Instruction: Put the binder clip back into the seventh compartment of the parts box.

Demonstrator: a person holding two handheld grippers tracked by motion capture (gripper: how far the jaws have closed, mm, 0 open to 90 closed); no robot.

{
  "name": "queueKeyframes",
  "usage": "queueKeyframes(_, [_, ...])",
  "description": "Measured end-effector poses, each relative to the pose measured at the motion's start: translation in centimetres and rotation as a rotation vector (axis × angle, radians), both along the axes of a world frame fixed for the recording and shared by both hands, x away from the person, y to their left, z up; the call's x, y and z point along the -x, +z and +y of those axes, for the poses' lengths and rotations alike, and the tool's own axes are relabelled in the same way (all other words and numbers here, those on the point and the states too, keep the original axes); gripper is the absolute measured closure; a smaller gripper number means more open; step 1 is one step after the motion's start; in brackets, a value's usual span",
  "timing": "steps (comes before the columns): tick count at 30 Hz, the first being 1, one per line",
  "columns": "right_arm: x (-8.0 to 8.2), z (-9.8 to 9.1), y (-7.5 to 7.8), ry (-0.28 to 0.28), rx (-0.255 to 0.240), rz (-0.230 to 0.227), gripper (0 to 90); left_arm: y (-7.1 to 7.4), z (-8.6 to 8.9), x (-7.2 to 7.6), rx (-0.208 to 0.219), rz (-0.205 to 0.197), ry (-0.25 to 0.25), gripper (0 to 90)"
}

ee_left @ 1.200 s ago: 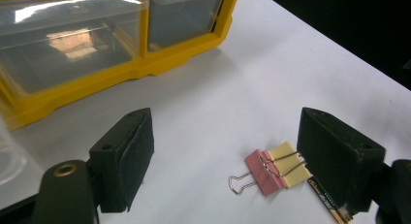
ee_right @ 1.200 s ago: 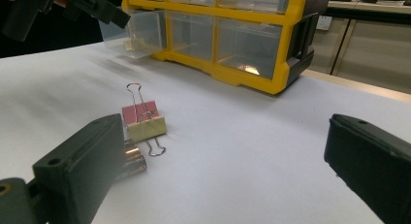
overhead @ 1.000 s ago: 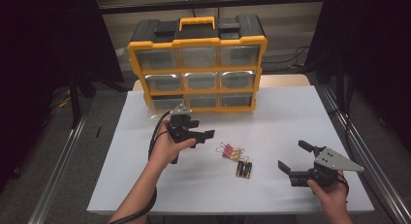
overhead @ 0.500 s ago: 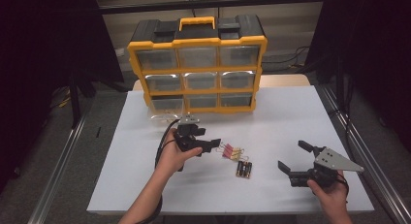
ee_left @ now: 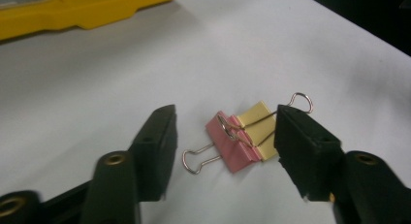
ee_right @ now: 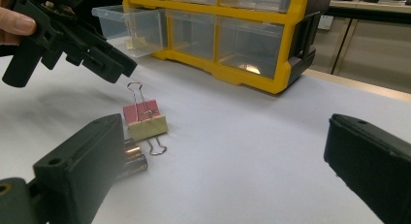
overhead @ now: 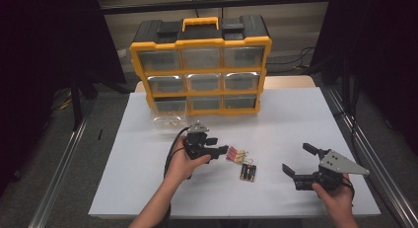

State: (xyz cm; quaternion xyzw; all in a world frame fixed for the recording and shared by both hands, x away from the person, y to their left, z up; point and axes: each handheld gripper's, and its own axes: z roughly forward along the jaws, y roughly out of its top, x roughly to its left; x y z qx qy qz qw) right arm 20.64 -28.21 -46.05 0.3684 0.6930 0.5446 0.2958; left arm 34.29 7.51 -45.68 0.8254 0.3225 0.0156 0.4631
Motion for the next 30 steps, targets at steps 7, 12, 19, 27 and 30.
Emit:
queueKeyframes(7, [0.0, -0.1, 0.0, -0.001, 0.000, 0.001, 0.8, -0.6, -0.5, -0.6, -0.002, 0.017, 0.019, 61.8])
queueKeyframes(12, [0.0, -0.1, 0.0, -0.001, -0.002, 0.003, 0.8, -0.7, -1.0, -0.6, 0.006, 0.055, -0.002, 70.2])
queueKeyframes(19, [0.0, -0.1, 0.0, -0.001, 0.001, 0.001, 0.8, -1.2, -1.1, -0.8, 0.039, 0.121, 0.013, 80.8])
queueKeyframes(27, [0.0, -0.1, 0.0, -0.002, 0.001, 0.000, 0.8, 0.3, -0.8, -0.9, 0.058, 0.171, -0.001, 89.7])
queueKeyframes(30, [0.0, -0.1, 0.0, 0.000, 0.000, -0.002, 0.8, 1.1, -0.6, -1.1, 0.053, 0.172, -0.002, 89.7])
